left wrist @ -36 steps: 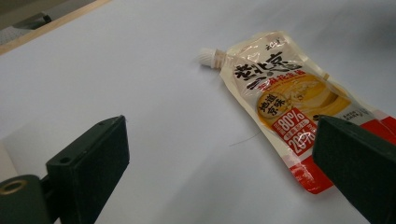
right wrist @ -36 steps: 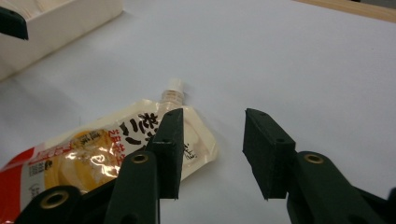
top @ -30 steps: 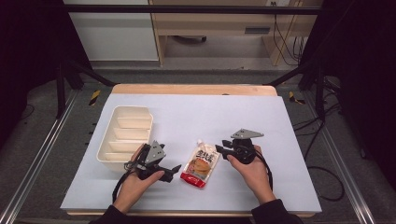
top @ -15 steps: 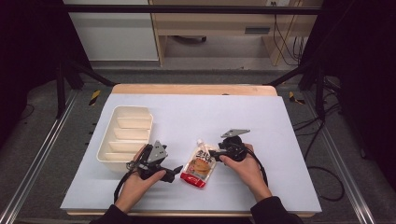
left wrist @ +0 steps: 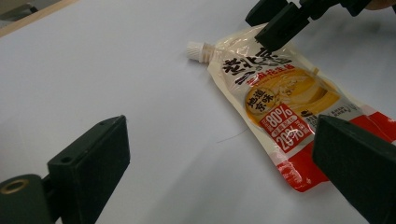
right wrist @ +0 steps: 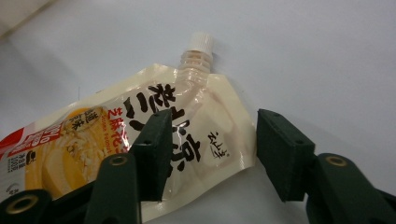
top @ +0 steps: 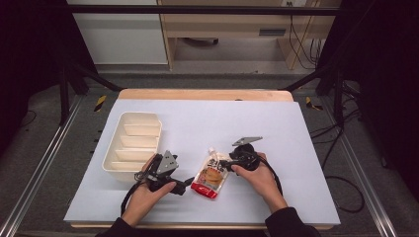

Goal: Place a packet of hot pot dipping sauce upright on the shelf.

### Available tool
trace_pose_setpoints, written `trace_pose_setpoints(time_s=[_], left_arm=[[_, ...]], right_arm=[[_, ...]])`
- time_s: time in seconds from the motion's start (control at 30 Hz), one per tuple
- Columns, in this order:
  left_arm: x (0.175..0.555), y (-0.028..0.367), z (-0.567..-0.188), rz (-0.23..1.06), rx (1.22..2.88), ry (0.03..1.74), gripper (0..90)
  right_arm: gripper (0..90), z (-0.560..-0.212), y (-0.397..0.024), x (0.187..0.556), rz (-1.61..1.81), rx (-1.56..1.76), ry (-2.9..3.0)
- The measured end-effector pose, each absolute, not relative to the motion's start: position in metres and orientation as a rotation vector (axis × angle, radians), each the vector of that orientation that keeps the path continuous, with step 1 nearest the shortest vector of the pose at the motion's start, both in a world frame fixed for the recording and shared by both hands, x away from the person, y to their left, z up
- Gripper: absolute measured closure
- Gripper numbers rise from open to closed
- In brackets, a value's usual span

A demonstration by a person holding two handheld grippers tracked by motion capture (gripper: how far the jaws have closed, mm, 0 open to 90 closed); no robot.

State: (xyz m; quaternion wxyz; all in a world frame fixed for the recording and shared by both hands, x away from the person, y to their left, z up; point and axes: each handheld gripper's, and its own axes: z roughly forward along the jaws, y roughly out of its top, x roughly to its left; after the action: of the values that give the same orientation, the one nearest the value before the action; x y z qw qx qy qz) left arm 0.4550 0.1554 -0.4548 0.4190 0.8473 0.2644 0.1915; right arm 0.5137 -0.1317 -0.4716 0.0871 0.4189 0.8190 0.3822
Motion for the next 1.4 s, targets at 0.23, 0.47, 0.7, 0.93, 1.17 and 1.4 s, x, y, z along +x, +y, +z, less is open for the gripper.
trace_pose_setpoints(time_s=[0.23,0.47,0.7,0.93,1.17,1.4], left_arm=[[0.451,0.155,-0.453,0.492,2.133,0.65,4.1],[0.453,0.154,-0.453,0.492,2.134,0.646,4.2],[0.454,0.155,-0.454,0.482,2.133,0.655,4.3],[0.452,0.155,-0.453,0.469,2.145,0.64,4.3],[0.456,0.157,-0.437,0.433,2.151,0.612,4.7],[0.471,0.164,-0.407,0.422,2.26,0.57,4.3]], right_arm=[[56.2,-0.462,-0.13,0.504,1.268,1.196,2.448],[60.9,-0.469,-0.125,0.499,1.168,1.174,2.49],[89.8,-0.469,-0.124,0.507,1.149,1.189,2.447],[90.0,-0.458,-0.124,0.503,1.209,1.123,2.414],[90.0,-0.429,-0.121,0.496,1.255,0.983,2.407],[90.0,-0.387,-0.097,0.493,1.268,0.757,2.447]])
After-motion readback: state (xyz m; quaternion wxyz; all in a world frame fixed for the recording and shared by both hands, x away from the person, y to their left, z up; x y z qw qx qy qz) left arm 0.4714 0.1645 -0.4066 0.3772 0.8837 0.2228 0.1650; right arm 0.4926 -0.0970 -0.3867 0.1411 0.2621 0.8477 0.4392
